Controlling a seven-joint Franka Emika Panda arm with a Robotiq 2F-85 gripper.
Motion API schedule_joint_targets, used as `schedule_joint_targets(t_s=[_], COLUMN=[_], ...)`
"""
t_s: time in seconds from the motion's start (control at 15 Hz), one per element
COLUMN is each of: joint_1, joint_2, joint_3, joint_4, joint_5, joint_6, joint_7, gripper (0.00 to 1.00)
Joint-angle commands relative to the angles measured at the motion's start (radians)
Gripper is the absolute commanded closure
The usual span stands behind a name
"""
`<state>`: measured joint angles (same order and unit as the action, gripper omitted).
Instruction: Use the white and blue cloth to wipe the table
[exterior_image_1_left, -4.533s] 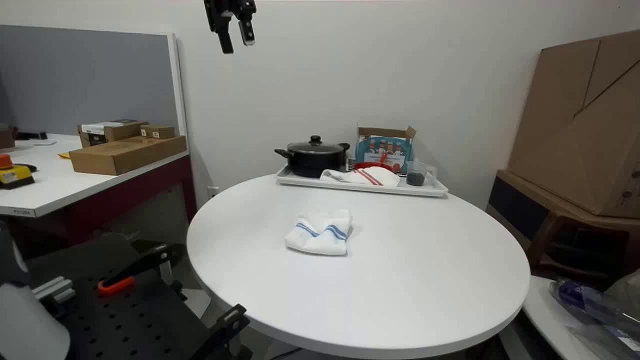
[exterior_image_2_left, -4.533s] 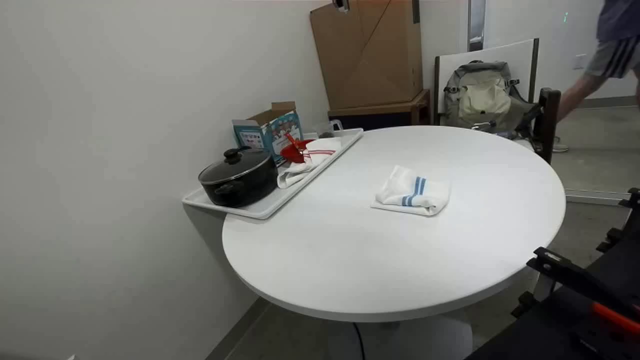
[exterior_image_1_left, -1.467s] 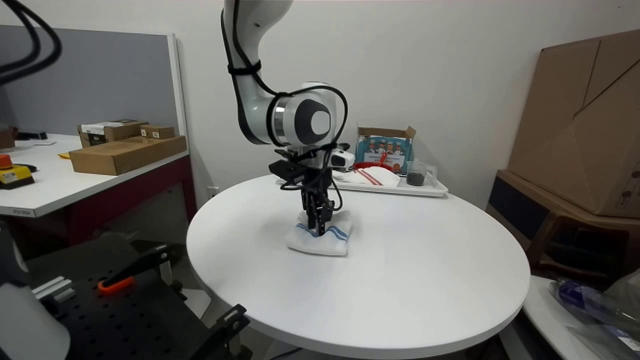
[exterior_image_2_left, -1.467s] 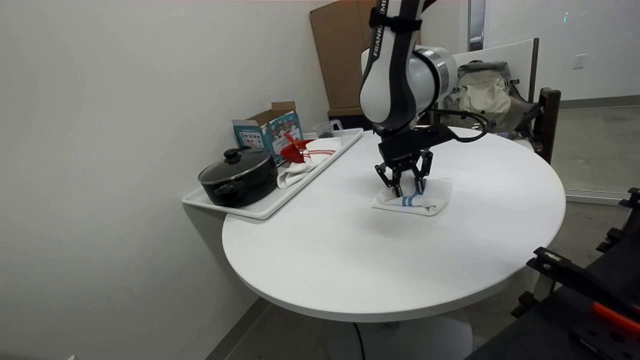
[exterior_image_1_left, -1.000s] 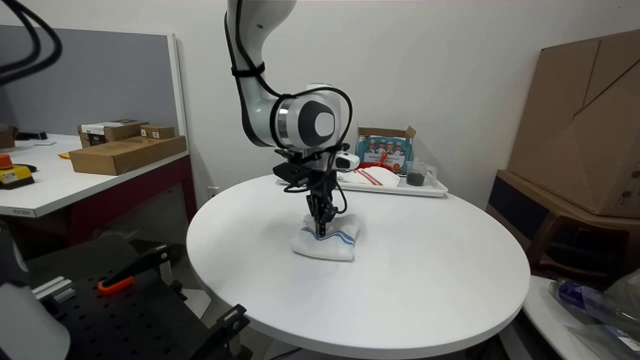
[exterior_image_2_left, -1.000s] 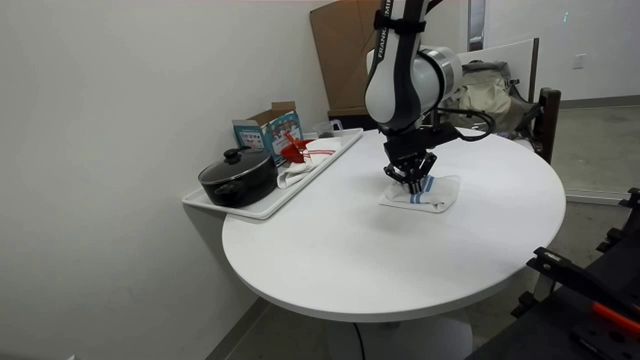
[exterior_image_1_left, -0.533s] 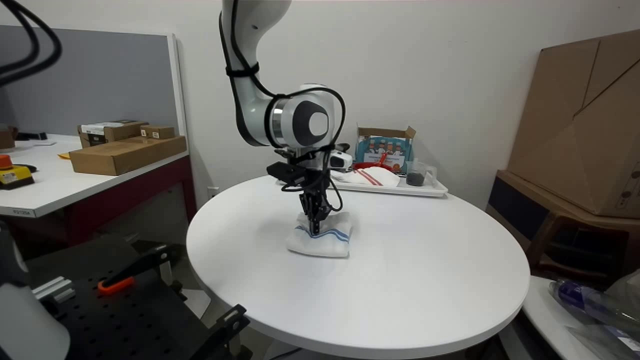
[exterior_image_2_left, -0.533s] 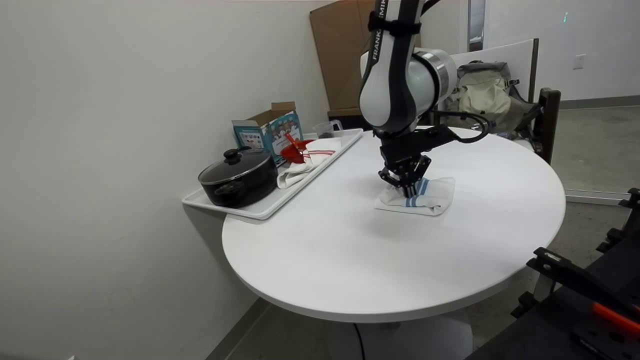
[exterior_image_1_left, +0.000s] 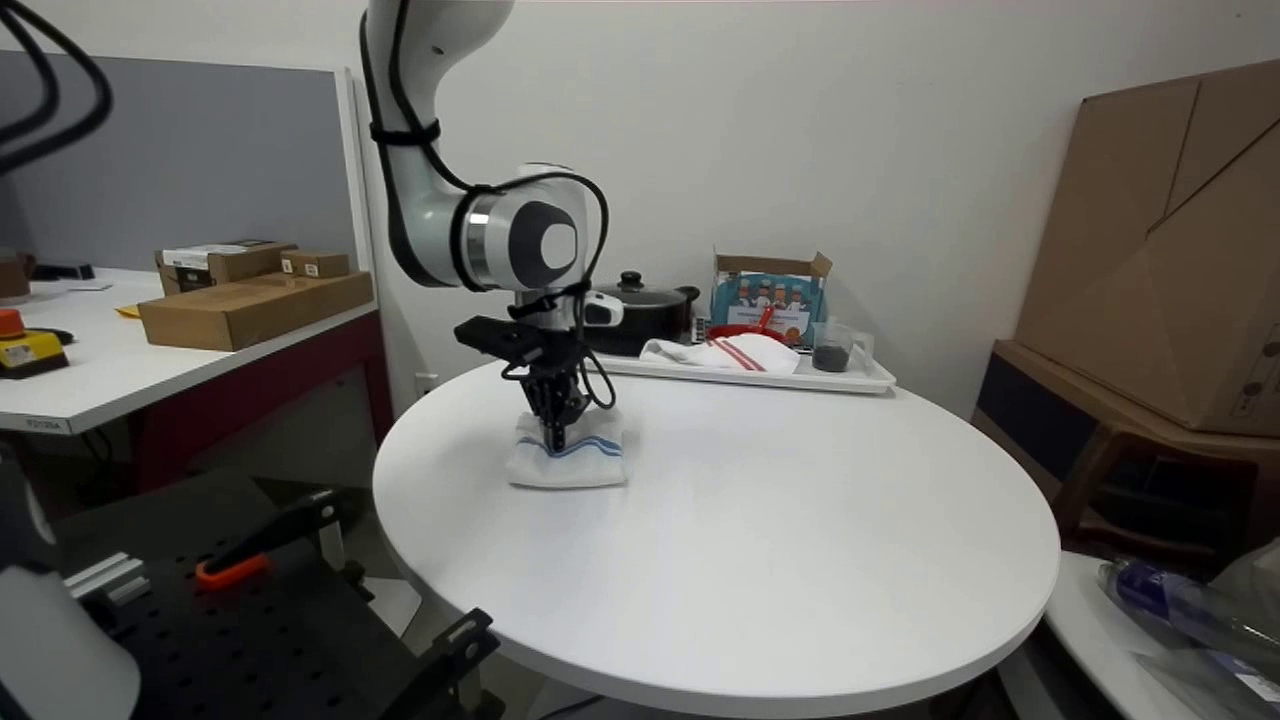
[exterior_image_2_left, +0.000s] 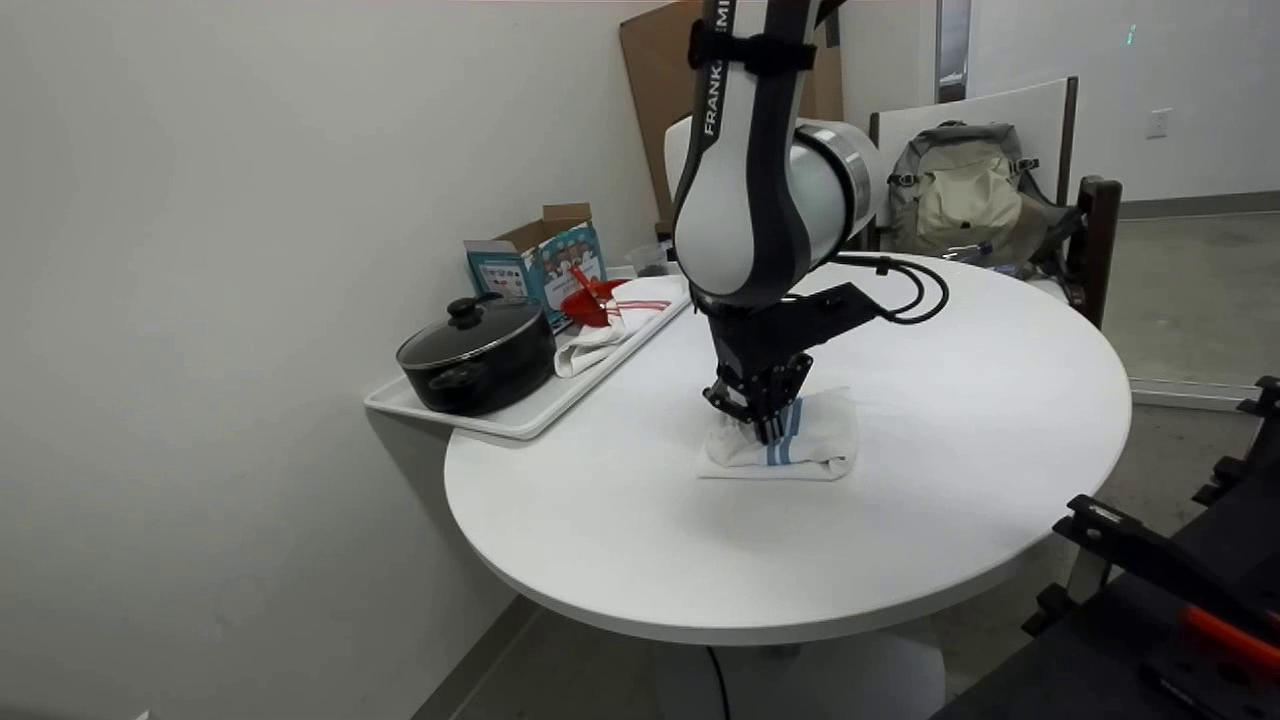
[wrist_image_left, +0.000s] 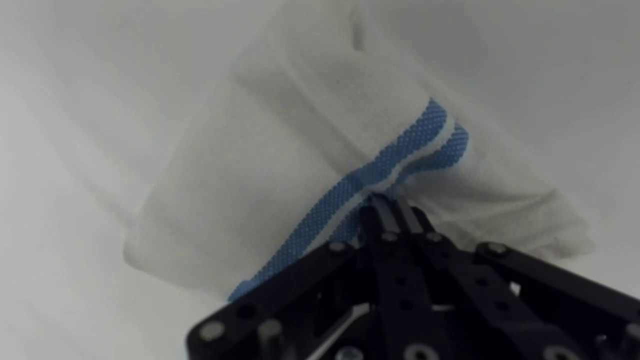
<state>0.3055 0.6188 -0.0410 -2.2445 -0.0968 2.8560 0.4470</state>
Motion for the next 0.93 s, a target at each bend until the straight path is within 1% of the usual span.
schedule_joint_targets(t_s=[0.0, 0.13, 0.27, 0.4, 0.47, 0.67, 0.87], joint_1=[0.053, 0.066, 0.066, 0.065, 0.056, 0.017, -0.06], joint_2=[-0.011, -0.029, -0.036, -0.038, -0.034, -0.024, -0.024], joint_3=[0.037, 0.06, 0.078, 0.065, 0.06, 0.016, -0.033], joint_4=[-0.097, -0.137, -0.16, -0.165, -0.163, -0.141, -0.111], joint_5=[0.026, 0.024, 0.014, 0.004, 0.005, 0.005, -0.005], joint_6=[0.107, 0.142, 0.167, 0.175, 0.176, 0.166, 0.162], joint_7=[-0.039, -0.07, -0.123, -0.17, -0.191, -0.23, -0.295], gripper=[1.0, 1.0, 1.0, 1.0, 1.0, 1.0, 1.0])
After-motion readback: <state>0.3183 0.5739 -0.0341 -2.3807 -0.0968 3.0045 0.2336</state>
